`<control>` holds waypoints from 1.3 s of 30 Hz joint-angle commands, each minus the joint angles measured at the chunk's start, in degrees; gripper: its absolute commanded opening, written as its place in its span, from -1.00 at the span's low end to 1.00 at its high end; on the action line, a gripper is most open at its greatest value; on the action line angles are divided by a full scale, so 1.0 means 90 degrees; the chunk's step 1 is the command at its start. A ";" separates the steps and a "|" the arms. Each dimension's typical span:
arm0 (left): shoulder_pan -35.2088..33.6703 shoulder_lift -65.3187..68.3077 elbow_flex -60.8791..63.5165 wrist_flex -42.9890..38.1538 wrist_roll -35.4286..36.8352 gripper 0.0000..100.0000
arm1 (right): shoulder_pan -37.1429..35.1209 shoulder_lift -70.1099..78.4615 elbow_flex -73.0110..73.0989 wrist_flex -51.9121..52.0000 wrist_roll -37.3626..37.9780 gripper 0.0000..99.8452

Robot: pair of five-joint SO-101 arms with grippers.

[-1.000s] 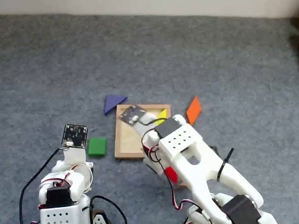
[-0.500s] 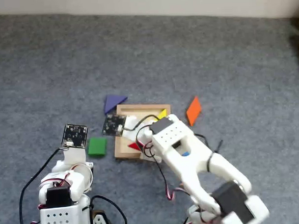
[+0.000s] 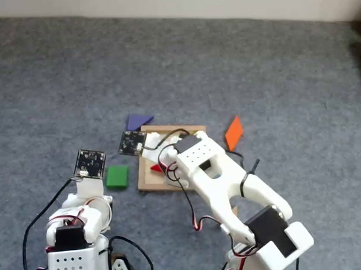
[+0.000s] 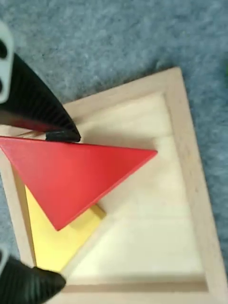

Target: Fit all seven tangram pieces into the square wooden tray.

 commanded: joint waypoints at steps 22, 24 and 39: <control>-0.0122 -0.0220 0.0132 0.0039 -0.0010 -0.97 | 0.0269 -0.0083 -0.0132 -0.0855 -0.1221 -0.94; -0.0122 -0.0220 0.0132 0.0039 -0.0010 -0.97 | 0.0142 0.0269 -0.0161 -0.0894 -0.1221 -0.94; -0.0122 -0.0220 0.0132 0.0039 -0.0010 -0.97 | -0.0444 -0.0220 0.0357 -0.0806 -0.1182 -0.95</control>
